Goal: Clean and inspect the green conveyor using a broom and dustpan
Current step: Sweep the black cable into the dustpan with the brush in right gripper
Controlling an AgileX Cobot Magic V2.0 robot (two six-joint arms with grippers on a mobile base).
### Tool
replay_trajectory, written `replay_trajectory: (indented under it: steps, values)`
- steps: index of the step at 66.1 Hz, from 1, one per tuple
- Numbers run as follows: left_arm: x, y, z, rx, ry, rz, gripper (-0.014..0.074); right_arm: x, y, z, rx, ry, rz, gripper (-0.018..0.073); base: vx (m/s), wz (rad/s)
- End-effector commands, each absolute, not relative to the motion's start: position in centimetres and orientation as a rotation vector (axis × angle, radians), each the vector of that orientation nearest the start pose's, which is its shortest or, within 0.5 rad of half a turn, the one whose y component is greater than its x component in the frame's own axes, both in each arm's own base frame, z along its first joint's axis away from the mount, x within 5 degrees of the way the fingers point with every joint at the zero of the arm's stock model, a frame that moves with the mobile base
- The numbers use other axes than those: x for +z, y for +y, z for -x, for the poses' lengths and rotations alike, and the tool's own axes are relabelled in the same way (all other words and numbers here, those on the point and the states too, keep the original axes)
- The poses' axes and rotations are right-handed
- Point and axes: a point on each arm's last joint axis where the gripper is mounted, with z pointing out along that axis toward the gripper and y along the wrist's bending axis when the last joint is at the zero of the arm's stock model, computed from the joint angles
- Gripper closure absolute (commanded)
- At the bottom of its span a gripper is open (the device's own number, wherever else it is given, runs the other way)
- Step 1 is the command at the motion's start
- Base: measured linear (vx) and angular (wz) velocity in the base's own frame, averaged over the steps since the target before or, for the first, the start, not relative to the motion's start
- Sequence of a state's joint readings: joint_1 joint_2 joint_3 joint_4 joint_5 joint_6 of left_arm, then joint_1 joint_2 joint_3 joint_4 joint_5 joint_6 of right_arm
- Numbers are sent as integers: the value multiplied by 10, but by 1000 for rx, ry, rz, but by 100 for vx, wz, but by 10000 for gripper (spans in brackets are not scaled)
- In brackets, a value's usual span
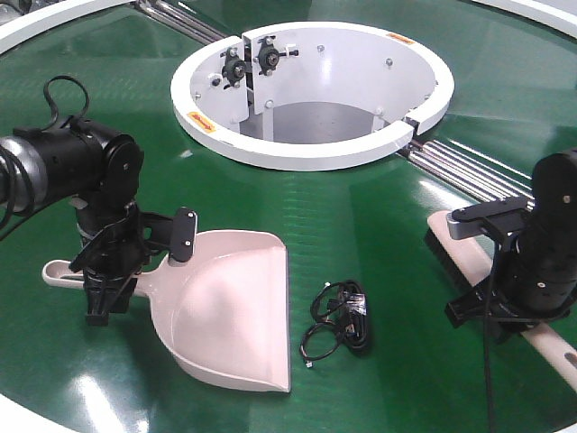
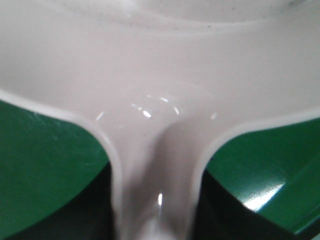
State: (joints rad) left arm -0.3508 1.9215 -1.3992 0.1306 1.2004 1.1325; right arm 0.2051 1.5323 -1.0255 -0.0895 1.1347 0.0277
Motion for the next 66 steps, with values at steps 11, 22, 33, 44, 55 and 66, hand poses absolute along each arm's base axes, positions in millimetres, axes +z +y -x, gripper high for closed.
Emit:
replay_trajectory:
  steps: [11,22,33,44,55,66]
  values:
    - [222,-115,-346,202,2304,-2201,603,250,62,-255,92,3103,231,564,0,0]
    - [222,-115,-346,202,2304,-2201,603,240,88,-250,43,3157,318,564,0,0]
    - [222,-115,-346,202,2304,-2201,603,222,117,-250,13,3222,393,564,0,0]
    - [222,-115,-346,202,2304,-2201,603,206,144,-256,-9,3338,467,564,0,0]
    - [222,-115,-346,202,2304,-2201,603,203,183,-262,112,3333,548,564,0,0]
    - [222,-115,-346,202,2304,-2201,603,200,227,-267,258,3312,664,564,0,0]
